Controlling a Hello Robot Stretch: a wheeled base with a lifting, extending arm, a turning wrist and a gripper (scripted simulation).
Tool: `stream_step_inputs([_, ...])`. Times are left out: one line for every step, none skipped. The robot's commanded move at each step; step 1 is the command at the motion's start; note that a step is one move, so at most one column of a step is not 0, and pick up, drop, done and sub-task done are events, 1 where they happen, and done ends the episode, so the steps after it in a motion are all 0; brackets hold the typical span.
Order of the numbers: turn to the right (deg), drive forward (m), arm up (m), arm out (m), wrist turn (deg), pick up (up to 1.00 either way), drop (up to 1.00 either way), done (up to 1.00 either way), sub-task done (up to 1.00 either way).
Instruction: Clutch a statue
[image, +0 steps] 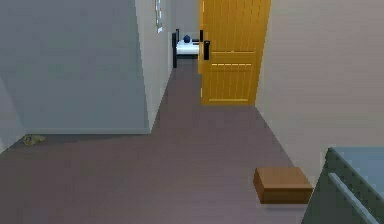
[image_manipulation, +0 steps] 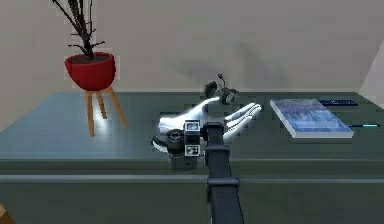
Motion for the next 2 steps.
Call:
stream_step_inputs([0.0, 0.00, 0.10, 0.00, 0.0, 0.00, 0.00, 0.00, 0.00])
stream_step_inputs([0.0, 0.00, 0.00, 0.00, 0.0, 0.00, 0.00, 1.00, 0.00])
